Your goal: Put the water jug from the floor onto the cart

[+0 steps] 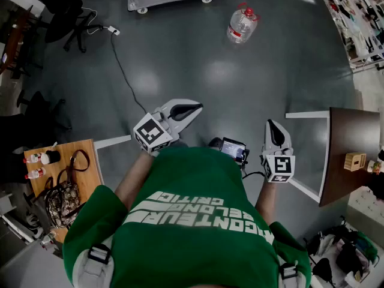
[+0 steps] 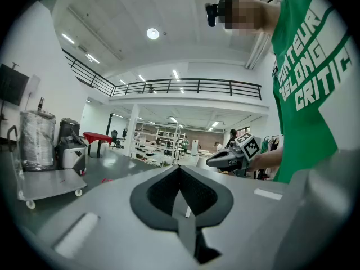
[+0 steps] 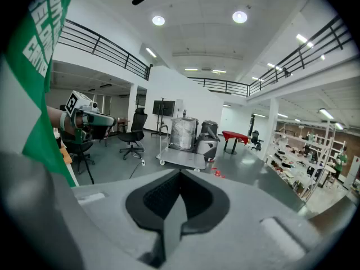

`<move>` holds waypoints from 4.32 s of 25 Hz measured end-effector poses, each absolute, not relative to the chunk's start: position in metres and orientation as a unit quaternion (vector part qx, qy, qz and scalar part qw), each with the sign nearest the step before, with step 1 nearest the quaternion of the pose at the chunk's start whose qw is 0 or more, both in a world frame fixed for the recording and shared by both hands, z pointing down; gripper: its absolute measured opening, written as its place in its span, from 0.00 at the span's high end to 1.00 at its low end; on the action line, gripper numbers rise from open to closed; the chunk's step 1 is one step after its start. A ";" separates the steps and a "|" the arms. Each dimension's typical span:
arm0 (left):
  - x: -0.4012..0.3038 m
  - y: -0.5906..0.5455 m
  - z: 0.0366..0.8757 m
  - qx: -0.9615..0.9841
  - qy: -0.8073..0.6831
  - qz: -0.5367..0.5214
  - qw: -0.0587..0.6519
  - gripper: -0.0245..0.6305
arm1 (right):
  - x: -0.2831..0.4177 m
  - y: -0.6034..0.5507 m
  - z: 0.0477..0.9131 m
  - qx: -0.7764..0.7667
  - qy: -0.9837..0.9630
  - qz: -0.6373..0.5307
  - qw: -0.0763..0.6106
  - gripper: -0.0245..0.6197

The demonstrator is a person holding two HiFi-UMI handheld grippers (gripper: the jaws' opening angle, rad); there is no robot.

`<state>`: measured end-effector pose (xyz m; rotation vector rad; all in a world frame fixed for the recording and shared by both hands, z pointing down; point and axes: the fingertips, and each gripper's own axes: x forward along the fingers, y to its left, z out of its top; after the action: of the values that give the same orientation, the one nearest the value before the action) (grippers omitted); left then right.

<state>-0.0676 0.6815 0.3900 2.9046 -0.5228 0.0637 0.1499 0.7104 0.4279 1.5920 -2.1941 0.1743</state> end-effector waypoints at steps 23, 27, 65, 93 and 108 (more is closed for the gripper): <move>-0.033 0.691 0.393 0.975 -0.163 0.025 0.145 0.95 | 0.173 0.743 0.429 0.587 -0.784 0.069 0.189 0.97; -0.027 0.696 0.394 0.977 -0.154 0.027 0.148 0.95 | 0.177 0.749 0.433 0.589 -0.783 0.073 0.187 0.97; 0.084 0.737 0.409 0.979 -0.148 0.037 0.136 0.95 | 0.284 0.797 0.447 0.600 -0.777 0.076 0.174 0.97; 0.110 0.672 0.429 0.983 -0.101 0.041 0.148 0.95 | 0.297 0.735 0.457 0.628 -0.753 0.086 0.176 0.97; 0.123 0.594 0.427 0.986 -0.037 0.047 0.156 0.95 | 0.289 0.676 0.448 0.658 -0.724 0.097 0.182 0.97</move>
<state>0.1226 0.5943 0.4271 2.8237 -0.1061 0.1339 0.2891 0.6764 0.4485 1.8574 -2.0443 0.2738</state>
